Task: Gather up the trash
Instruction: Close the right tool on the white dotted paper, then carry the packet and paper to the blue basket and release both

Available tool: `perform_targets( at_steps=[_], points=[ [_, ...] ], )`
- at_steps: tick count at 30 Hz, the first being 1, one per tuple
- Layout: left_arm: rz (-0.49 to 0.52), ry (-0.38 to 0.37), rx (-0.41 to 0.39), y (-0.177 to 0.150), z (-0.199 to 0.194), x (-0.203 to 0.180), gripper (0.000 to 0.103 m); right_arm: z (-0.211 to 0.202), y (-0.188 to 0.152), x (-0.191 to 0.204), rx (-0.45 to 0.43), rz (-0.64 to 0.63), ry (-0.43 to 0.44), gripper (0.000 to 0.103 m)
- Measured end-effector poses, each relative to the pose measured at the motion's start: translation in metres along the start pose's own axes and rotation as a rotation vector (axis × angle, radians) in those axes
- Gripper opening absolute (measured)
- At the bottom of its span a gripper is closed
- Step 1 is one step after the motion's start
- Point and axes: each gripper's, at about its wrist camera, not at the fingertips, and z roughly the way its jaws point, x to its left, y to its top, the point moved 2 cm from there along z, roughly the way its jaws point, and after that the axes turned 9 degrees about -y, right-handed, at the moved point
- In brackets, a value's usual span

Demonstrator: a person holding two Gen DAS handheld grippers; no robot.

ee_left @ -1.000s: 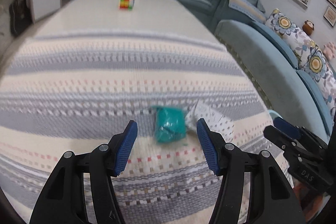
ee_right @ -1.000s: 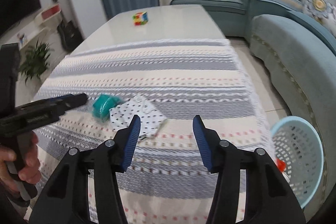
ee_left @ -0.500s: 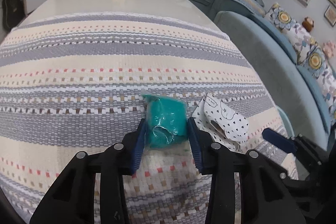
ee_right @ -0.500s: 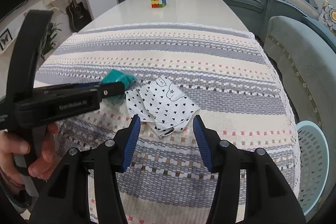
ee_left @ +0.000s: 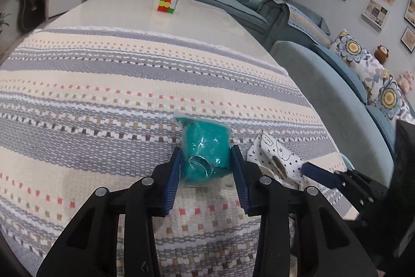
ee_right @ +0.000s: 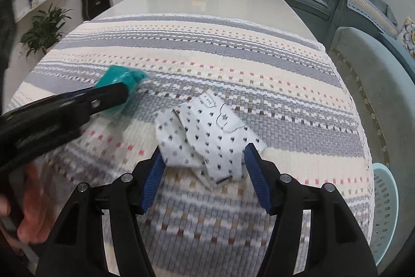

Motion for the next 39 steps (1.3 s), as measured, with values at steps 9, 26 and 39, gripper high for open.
perform_targets(
  at_steps=[9, 26, 39],
  points=[
    [0.000, -0.018, -0.003, -0.004, -0.004, 0.000, 0.036, 0.005, 0.005, 0.006, -0.009, -0.020, -0.018, 0.019],
    [0.210, -0.082, -0.078, 0.045, -0.050, -0.103, 0.036, -0.089, -0.014, -0.108, -0.184, 0.275, -0.061, 0.003],
    [0.401, -0.267, -0.030, 0.045, -0.035, -0.301, 0.036, -0.161, -0.069, -0.281, -0.193, 0.535, -0.266, 0.003]
  ],
)
